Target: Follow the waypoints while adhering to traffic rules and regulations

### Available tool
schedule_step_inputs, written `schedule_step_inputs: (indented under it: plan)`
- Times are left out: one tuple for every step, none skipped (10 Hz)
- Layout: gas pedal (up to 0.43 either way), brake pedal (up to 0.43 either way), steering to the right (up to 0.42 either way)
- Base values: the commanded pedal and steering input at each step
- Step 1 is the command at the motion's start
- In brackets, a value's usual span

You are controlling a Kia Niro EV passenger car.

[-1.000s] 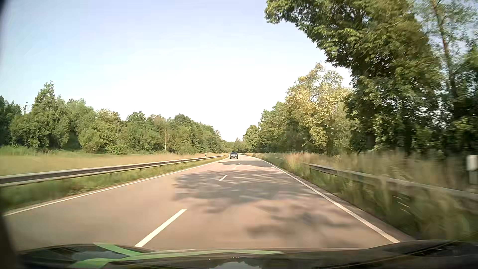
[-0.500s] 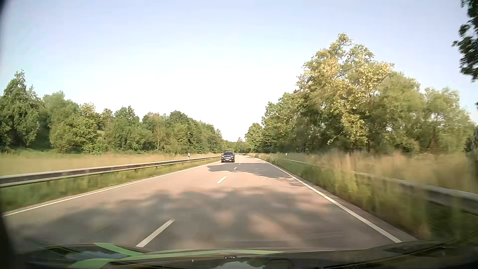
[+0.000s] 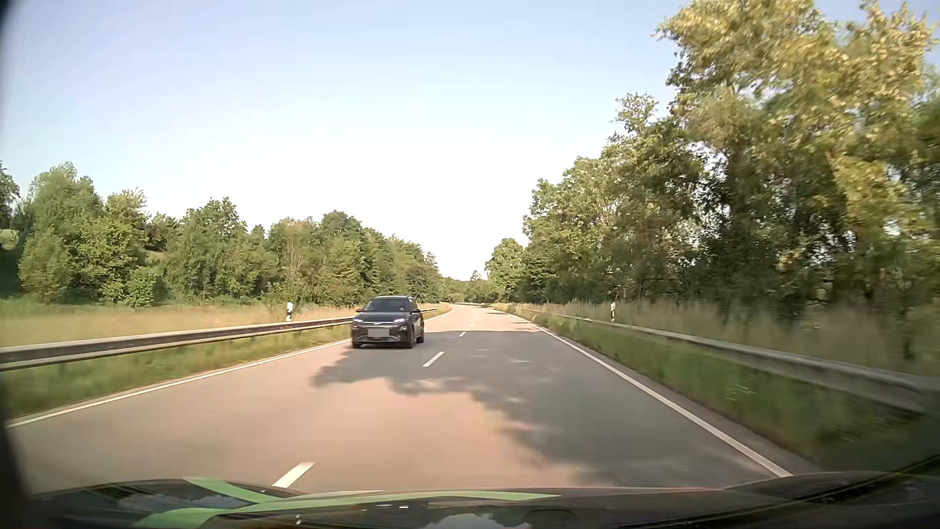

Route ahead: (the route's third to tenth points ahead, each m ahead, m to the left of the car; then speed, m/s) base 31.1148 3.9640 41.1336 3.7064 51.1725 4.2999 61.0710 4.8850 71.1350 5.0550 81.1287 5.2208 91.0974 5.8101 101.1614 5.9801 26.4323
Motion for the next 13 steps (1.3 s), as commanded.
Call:
schedule_step_inputs:
  plan:
    - [0.240,0.000,-0.006]
    - [0.240,0.000,-0.006]
    - [0.240,0.000,-0.006]
    - [0.209,0.000,-0.006]
    - [0.169,0.000,-0.006]
    - [0.169,0.000,-0.006]
    - [0.169,0.000,-0.006]
    - [0.169,0.000,-0.006]
    - [0.177,0.000,-0.005]
    - [0.177,0.000,-0.005]
    - [0.177,0.000,-0.005]
    - [0.169,0.000,-0.005]
    - [0.130,0.000,-0.005]
